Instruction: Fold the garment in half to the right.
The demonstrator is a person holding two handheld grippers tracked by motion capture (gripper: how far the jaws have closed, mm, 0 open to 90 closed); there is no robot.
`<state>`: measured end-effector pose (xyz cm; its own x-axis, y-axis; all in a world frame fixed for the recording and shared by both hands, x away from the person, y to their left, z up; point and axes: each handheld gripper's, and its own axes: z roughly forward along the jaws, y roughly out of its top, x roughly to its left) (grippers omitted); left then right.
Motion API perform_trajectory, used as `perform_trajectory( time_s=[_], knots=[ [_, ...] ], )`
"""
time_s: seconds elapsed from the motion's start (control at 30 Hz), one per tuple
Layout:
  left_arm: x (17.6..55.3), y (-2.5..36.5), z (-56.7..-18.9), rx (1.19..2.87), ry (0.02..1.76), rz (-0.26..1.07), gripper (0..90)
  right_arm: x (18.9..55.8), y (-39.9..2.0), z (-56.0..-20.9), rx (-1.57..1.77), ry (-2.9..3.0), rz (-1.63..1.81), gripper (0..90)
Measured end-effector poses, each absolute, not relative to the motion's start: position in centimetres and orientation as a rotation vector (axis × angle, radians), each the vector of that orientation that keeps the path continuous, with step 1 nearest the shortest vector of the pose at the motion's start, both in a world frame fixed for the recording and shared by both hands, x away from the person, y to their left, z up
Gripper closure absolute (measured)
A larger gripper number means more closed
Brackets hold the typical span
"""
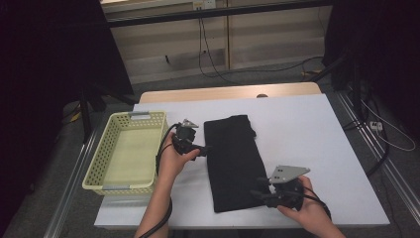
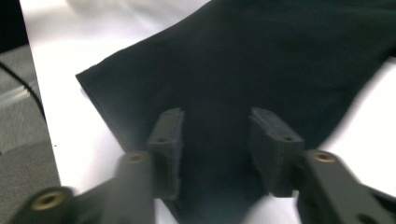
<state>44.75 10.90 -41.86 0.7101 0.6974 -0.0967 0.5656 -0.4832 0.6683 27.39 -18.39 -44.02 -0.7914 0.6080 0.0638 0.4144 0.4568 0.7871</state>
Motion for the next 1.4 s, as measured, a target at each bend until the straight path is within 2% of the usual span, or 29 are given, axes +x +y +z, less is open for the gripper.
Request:
perform_trajectory(
  time_s=[0.2, 0.23, 0.6, 0.67, 1.4],
  knots=[
    [44.7, 10.8, -42.0, 2.221, 0.958, 0.237, 16.6, 27.6, -18.0, -45.6, 0.901, 2.557, 1.215, 42.5],
    [44.7, 10.8, -42.1, 2.218, 0.961, 0.239, 16.6, 27.1, -18.4, -45.8, 0.875, 2.562, 1.216, 37.8],
    [44.8, 10.6, -42.4, 2.229, 0.963, 0.226, 16.6, 26.5, -18.9, -45.9, 0.772, 2.557, 1.182, 33.4],
    [44.9, 10.6, -42.5, 2.232, 0.962, 0.229, 16.6, 26.8, -19.1, -45.9, 0.786, 2.542, 1.131, 23.0],
    [44.8, 10.7, -42.6, 2.238, 0.965, 0.223, 16.6, 27.5, -19.5, -46.2, 0.932, 2.500, 1.110, 19.7]
  ],
)
